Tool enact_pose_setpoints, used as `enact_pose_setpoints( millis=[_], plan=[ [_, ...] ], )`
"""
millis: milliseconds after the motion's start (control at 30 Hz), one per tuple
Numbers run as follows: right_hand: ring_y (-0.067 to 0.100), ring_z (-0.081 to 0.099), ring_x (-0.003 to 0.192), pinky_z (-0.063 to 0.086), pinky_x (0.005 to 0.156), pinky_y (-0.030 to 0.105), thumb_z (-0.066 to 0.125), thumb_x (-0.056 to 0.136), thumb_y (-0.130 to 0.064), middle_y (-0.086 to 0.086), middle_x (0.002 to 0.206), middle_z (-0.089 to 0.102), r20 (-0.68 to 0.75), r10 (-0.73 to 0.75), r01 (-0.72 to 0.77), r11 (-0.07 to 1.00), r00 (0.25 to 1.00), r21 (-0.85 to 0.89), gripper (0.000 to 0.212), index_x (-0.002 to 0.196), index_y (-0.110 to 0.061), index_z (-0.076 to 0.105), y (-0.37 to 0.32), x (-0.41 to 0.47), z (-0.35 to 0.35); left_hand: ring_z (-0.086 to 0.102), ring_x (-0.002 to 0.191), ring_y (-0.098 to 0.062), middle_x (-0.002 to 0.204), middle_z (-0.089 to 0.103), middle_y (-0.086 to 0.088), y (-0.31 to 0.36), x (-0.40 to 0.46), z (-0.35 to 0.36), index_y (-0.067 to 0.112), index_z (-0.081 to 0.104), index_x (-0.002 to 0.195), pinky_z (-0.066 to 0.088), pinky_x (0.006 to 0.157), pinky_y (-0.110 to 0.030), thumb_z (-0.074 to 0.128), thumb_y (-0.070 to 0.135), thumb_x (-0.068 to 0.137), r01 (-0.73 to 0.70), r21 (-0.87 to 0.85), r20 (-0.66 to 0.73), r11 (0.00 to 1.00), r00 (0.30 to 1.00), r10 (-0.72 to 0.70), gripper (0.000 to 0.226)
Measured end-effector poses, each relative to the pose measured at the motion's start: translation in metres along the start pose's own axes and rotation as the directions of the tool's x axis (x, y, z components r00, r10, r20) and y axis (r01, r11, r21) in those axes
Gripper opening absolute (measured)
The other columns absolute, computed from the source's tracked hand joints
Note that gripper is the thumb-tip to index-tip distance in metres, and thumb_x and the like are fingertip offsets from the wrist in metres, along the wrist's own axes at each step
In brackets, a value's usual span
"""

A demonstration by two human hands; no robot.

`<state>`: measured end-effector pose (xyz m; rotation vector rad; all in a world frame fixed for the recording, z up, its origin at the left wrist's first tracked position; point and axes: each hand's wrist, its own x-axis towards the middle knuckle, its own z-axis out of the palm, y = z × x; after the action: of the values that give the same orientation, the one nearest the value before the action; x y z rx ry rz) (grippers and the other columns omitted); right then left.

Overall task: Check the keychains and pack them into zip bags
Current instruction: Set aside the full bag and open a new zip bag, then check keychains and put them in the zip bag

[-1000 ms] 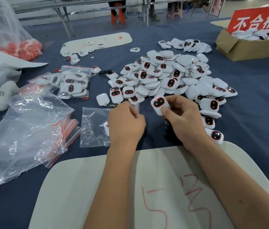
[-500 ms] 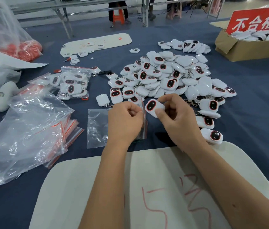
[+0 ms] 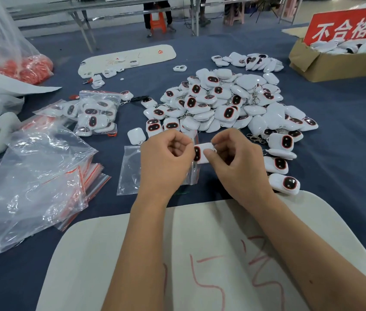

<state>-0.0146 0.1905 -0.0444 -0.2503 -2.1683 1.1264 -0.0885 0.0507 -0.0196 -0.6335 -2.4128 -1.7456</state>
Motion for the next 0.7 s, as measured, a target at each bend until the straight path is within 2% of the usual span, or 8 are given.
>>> enact_pose_setpoints(
  millis=[133, 233, 300, 433, 500, 567, 600, 700],
  plan=[
    [0.007, 0.066, 0.07, 0.051, 0.07, 0.018, 0.078, 0.092, -0.009, -0.008, 0.083, 0.074, 0.12, -0.039, 0.027, 0.995, 0.992, 0.098, 0.012, 0.103, -0.013, 0.075, -0.001, -0.003, 0.0, 0.068, 0.066, -0.023, 0.069, 0.071, 0.001, 0.004, -0.002, 0.004, 0.015, 0.073, 0.078, 0.061, 0.064, -0.036, 0.07, -0.001, 0.082, -0.032, -0.043, -0.004, 0.999, 0.999, 0.032, 0.017],
    [0.009, 0.067, 0.065, 0.053, 0.068, 0.02, 0.067, 0.096, 0.004, -0.003, 0.099, 0.079, 0.26, -0.019, -0.064, 0.949, 0.965, 0.309, 0.029, 0.119, -0.012, 0.074, -0.003, -0.003, -0.002, 0.064, 0.06, -0.007, 0.068, 0.071, 0.005, 0.004, 0.001, 0.001, 0.013, 0.074, 0.079, 0.056, 0.06, -0.022, 0.071, -0.002, 0.084, -0.041, -0.096, -0.077, 0.995, 0.996, 0.034, 0.016],
    [0.023, 0.068, 0.056, 0.052, 0.06, 0.02, 0.056, 0.098, 0.012, -0.002, 0.108, 0.079, 0.357, -0.042, -0.116, 0.905, 0.933, 0.408, 0.041, 0.129, -0.013, 0.067, -0.007, -0.004, -0.004, 0.064, 0.058, -0.01, 0.069, 0.072, 0.0, 0.002, 0.004, -0.001, 0.01, 0.075, 0.082, 0.055, 0.058, -0.024, 0.072, -0.001, 0.084, -0.012, -0.163, -0.1, 0.987, 0.995, -0.004, 0.012],
    [0.021, 0.064, 0.048, 0.05, 0.058, 0.025, 0.042, 0.095, 0.013, 0.003, 0.09, 0.076, 0.544, -0.079, -0.025, 0.983, 0.835, 0.181, 0.047, 0.121, -0.022, 0.06, -0.01, -0.006, 0.001, 0.063, 0.052, -0.012, 0.065, 0.071, -0.008, 0.002, 0.004, 0.0, 0.002, 0.074, 0.082, 0.051, 0.052, -0.022, 0.066, -0.008, 0.082, 0.026, -0.276, -0.061, 0.961, 0.997, -0.044, 0.012],
    [0.015, 0.062, 0.048, 0.048, 0.056, 0.024, 0.041, 0.087, 0.016, -0.004, 0.076, 0.073, 0.493, -0.078, 0.012, 0.991, 0.866, 0.136, 0.048, 0.116, -0.015, 0.064, -0.01, -0.007, 0.003, 0.062, 0.05, -0.012, 0.063, 0.07, -0.007, 0.002, 0.004, 0.002, 0.001, 0.073, 0.082, 0.05, 0.051, -0.02, 0.065, -0.008, 0.081, 0.029, -0.31, -0.057, 0.95, 0.997, -0.05, 0.012],
    [0.005, 0.063, 0.054, 0.044, 0.06, 0.013, 0.044, 0.08, 0.02, -0.014, 0.086, 0.075, 0.347, -0.065, 0.026, 0.993, 0.936, 0.115, 0.056, 0.117, -0.012, 0.07, -0.011, -0.007, 0.002, 0.061, 0.05, -0.011, 0.062, 0.07, -0.006, 0.001, 0.004, 0.003, 0.001, 0.073, 0.082, 0.05, 0.051, -0.019, 0.066, -0.007, 0.081, 0.035, -0.338, -0.057, 0.941, 0.997, -0.058, 0.011],
    [-0.001, 0.063, 0.06, 0.043, 0.063, 0.009, 0.044, 0.078, 0.021, -0.01, 0.095, 0.077, 0.319, -0.066, 0.036, 0.995, 0.946, 0.097, 0.057, 0.116, -0.011, 0.072, -0.012, -0.007, 0.001, 0.061, 0.05, -0.011, 0.062, 0.07, -0.006, 0.0, 0.005, 0.004, 0.001, 0.072, 0.082, 0.05, 0.051, -0.02, 0.066, -0.006, 0.081, 0.034, -0.34, -0.056, 0.94, 0.997, -0.057, 0.01],
    [-0.001, 0.061, 0.062, 0.042, 0.064, 0.013, 0.044, 0.076, 0.022, -0.013, 0.089, 0.075, 0.409, -0.102, 0.058, 0.991, 0.907, 0.118, 0.052, 0.103, -0.013, 0.071, -0.016, -0.008, 0.0, 0.062, 0.052, -0.015, 0.064, 0.07, -0.009, 0.0, 0.004, 0.006, 0.006, 0.072, 0.08, 0.051, 0.052, -0.025, 0.066, -0.003, 0.079, 0.025, -0.312, -0.054, 0.95, 0.998, -0.044, 0.011]
  ],
)
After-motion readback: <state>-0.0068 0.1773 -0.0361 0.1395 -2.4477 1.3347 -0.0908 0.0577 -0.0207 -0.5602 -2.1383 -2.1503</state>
